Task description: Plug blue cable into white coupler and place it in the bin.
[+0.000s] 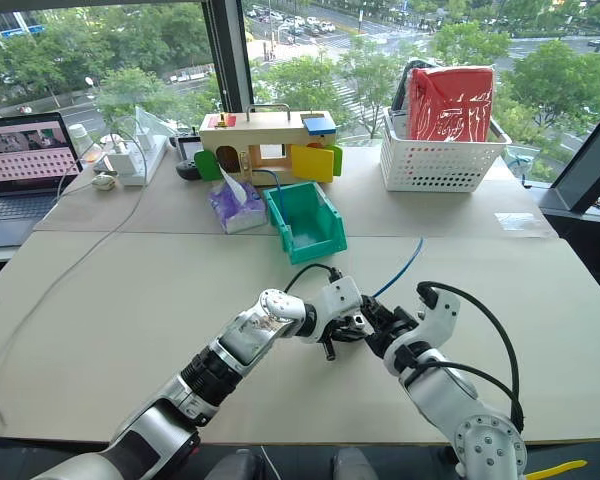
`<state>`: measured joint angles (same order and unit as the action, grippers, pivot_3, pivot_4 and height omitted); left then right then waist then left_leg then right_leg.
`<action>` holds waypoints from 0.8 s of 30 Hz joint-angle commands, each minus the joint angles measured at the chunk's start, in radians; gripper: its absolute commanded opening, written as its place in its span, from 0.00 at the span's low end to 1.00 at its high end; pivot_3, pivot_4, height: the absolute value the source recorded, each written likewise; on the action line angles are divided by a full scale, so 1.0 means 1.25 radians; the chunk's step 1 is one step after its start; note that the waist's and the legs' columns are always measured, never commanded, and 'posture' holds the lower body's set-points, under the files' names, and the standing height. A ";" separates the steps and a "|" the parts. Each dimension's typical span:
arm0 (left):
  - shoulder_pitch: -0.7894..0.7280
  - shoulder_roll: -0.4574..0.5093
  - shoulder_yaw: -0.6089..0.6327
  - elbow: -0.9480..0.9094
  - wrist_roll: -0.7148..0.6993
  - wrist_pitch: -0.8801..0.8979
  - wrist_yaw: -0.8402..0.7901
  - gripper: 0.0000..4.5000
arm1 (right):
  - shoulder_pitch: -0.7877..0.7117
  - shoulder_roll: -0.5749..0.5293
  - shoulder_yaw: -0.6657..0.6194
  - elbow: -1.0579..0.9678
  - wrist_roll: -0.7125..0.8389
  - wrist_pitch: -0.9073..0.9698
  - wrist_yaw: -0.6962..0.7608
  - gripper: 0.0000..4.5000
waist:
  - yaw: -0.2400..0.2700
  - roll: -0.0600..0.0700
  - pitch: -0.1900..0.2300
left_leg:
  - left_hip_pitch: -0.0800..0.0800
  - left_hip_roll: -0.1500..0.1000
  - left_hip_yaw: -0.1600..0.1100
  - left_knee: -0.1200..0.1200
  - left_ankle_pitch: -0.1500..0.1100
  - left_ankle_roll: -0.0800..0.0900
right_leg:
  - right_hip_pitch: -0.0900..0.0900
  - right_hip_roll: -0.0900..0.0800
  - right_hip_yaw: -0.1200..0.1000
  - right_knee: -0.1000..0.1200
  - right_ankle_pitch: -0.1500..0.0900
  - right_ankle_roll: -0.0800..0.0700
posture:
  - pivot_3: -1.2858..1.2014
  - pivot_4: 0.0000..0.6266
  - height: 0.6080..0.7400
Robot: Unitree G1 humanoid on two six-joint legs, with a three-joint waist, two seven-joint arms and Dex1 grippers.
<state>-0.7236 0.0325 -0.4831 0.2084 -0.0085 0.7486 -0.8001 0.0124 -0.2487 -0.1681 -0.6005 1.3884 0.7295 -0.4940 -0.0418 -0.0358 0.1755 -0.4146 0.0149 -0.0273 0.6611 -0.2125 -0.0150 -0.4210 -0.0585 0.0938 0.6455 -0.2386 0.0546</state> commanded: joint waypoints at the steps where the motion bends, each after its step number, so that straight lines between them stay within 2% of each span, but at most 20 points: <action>1: 0.002 0.005 -0.024 -0.017 -0.016 0.060 -0.021 0.15 | 0.008 -0.015 0.002 -0.024 0.006 -0.009 0.003 0.00 | 0.000 0.000 0.000 | 0.000 0.000 0.000 0.000 0.000 0.000 | 0.000 0.000 0.000 0.000 0.000 0.000 | 0.52 0.24 0.94; 19: -0.008 0.016 -0.036 -0.028 -0.033 0.093 -0.015 0.15 | 0.023 -0.032 0.014 -0.009 -0.062 0.000 0.013 0.00 | 0.000 0.000 -0.001 | 0.000 0.000 0.000 0.000 0.000 0.000 | 0.000 0.000 0.000 0.000 0.000 0.000 | 0.52 0.24 0.94; 24: -0.029 0.004 -0.030 -0.019 -0.037 0.129 -0.005 0.15 | 0.004 -0.101 0.066 -0.032 -0.122 0.051 0.050 0.00 | -0.001 0.000 -0.001 | 0.000 0.000 0.000 0.000 0.000 0.000 | 0.000 0.000 0.000 0.000 0.000 0.000 | 0.52 0.24 0.94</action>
<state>-0.7522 0.0483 -0.5049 0.1731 -0.0437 0.8657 -0.8083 0.0186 -0.3489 -0.1185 -0.6117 1.2696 0.7507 -0.4496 -0.0428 -0.0358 0.1742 -0.4142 0.0148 -0.0272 0.6611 -0.2125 -0.0151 -0.4205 -0.0584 0.0939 0.6453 -0.2387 0.0547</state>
